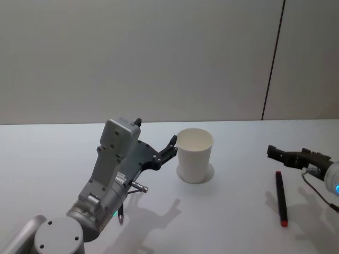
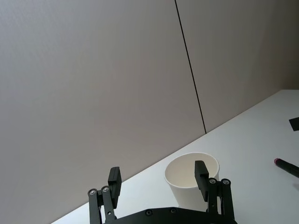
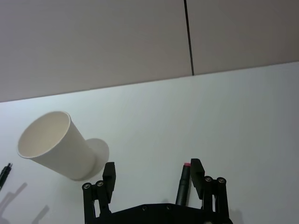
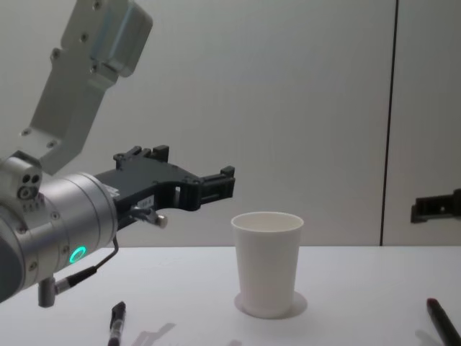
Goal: Place the pen into the pen holder.
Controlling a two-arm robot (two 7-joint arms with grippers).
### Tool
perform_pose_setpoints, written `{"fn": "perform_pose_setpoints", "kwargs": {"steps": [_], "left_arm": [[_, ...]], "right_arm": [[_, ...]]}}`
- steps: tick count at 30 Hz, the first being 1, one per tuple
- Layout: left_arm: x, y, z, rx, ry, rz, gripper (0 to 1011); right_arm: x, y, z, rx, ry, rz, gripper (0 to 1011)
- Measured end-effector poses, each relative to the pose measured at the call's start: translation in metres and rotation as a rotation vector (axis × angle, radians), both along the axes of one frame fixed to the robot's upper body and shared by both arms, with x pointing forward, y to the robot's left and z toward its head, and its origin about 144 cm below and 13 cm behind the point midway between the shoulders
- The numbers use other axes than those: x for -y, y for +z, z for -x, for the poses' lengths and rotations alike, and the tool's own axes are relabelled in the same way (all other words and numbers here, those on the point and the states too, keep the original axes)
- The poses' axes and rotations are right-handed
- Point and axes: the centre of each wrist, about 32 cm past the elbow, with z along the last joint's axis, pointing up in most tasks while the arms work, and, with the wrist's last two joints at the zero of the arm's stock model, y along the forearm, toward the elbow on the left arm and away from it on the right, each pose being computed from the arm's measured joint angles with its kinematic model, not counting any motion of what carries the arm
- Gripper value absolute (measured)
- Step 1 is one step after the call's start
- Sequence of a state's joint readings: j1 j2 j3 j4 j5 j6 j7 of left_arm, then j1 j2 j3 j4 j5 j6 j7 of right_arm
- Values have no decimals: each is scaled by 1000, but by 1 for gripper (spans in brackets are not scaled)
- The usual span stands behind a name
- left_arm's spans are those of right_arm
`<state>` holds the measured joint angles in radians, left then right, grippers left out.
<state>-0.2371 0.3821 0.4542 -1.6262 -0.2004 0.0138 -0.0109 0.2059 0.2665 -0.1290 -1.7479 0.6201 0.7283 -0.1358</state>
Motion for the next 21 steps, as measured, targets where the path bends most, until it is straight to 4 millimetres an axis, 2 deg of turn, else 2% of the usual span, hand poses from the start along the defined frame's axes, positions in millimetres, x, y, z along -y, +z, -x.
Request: {"fn": "perform_pose_setpoints", "kwargs": {"steps": [21], "left_arm": [[0, 0, 0, 0, 0, 0, 1004]], "right_arm": [[-17, 10, -32, -253, -21, 55, 1001]]}}
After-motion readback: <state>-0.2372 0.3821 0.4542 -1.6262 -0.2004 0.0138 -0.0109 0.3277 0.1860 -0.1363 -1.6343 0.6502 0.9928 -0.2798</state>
